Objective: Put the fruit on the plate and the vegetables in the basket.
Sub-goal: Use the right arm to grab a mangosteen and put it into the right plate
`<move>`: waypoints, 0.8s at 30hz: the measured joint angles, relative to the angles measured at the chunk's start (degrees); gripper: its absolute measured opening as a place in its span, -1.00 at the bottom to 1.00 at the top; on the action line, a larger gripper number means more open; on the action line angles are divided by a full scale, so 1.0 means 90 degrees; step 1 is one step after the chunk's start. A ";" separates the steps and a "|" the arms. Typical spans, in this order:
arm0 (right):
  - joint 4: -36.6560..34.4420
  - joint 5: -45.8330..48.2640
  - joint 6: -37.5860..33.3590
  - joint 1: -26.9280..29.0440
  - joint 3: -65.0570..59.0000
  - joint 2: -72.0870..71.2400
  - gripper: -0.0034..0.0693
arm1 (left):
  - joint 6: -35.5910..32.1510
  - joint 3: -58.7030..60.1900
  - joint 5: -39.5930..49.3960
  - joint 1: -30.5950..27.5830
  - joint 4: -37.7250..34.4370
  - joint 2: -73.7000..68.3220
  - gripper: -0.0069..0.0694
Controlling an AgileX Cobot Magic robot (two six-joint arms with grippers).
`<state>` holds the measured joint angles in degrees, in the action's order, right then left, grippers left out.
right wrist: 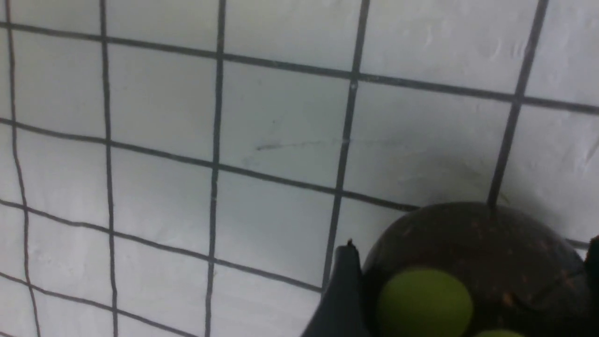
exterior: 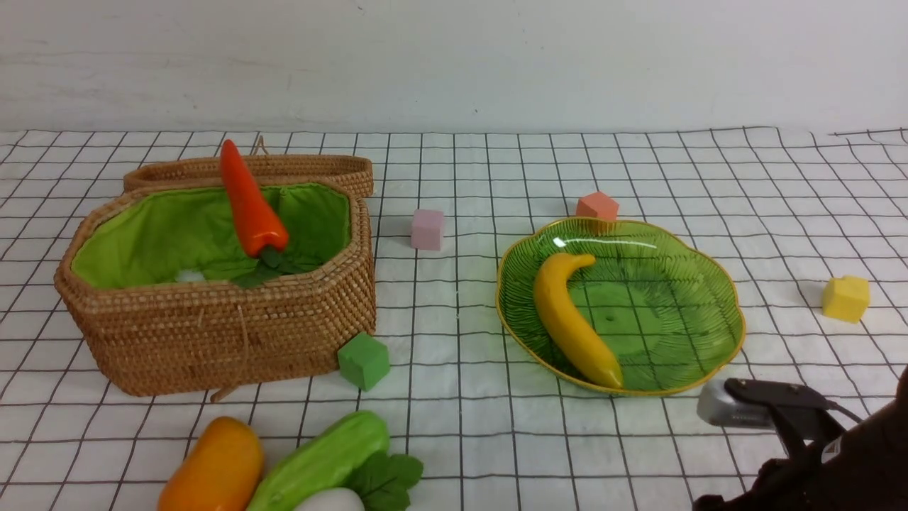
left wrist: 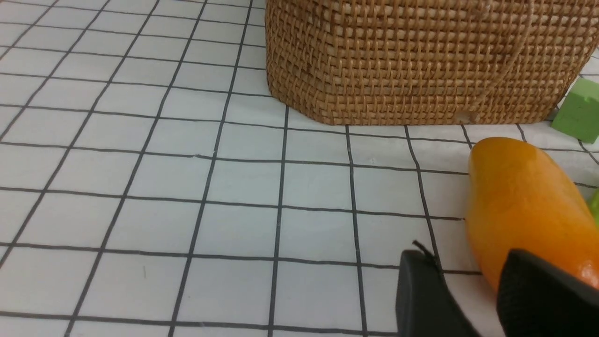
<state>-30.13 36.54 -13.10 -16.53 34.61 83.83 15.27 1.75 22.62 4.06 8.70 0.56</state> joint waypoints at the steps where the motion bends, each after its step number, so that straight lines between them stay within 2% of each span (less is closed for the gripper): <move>1: -0.0007 0.0001 0.0000 0.0000 0.0007 0.0006 0.74 | 0.0000 0.0000 0.0000 0.0000 0.0000 0.0000 -0.19; 8: 0.0037 0.0340 -0.0160 0.0000 0.0265 -0.0014 0.73 | 0.0000 0.0000 0.0000 0.0000 0.0000 0.0000 -0.19; 14: 0.0079 0.0513 -0.0168 0.0006 0.1459 -0.0075 0.72 | 0.0000 0.0000 0.0000 0.0000 0.0000 0.0000 -0.19; 21: 0.0241 -0.0307 -0.0168 0.0412 0.3380 0.0632 0.72 | 0.0000 0.0000 0.0000 0.0000 0.0000 0.0000 -0.19; 24: 0.0125 -0.0870 -0.0168 0.0635 0.4173 0.1628 0.72 | 0.0000 0.0000 0.0000 0.0000 0.0000 0.0000 -0.19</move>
<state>-29.01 28.71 -14.61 -10.81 72.17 98.49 15.27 1.75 22.62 4.06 8.70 0.56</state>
